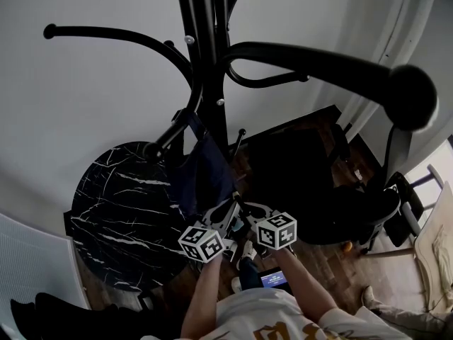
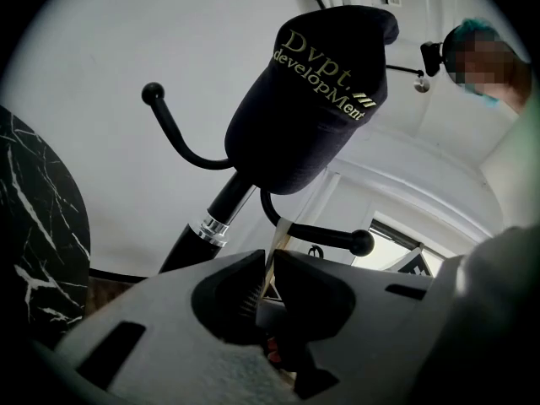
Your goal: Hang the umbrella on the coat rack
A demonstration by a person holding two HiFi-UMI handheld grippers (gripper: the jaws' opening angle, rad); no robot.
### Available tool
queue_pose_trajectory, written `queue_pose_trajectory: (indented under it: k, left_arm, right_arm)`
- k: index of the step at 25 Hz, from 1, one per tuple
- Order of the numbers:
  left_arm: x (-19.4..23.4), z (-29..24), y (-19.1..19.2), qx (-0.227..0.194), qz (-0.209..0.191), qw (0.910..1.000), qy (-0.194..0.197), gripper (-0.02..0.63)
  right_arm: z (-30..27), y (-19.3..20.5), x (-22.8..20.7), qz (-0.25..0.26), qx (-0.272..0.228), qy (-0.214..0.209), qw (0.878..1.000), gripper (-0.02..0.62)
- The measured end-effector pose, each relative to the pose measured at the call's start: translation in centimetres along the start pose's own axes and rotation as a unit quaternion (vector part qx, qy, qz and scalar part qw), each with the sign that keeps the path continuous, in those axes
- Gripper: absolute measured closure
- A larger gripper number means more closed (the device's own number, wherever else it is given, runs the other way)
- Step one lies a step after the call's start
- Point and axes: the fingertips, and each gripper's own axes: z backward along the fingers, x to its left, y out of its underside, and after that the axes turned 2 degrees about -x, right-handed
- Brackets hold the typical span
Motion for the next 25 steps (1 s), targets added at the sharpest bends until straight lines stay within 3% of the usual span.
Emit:
queue_pose_trajectory:
  k: [7, 14, 25]
  left_arm:
    - [-0.4, 0.5, -0.3, -0.009, 0.006, 0.9999, 0.003, 0.571]
    - [-1.0, 1.1, -0.4, -0.005, -0.016, 0.9999, -0.005, 0.572]
    - [-0.9, 4.0, 0.8, 0.015, -0.039, 0.9971, -0.063, 0.586]
  right_arm:
    - [0.2, 0.2, 0.3, 0.001, 0.008, 0.008, 1.000, 0.579]
    - [1.2, 0.6, 0.2, -0.003, 0.010, 0.022, 1.000, 0.574]
    - [5.5, 0.8, 1.1, 0.041, -0.010, 0.063, 0.997, 0.584]
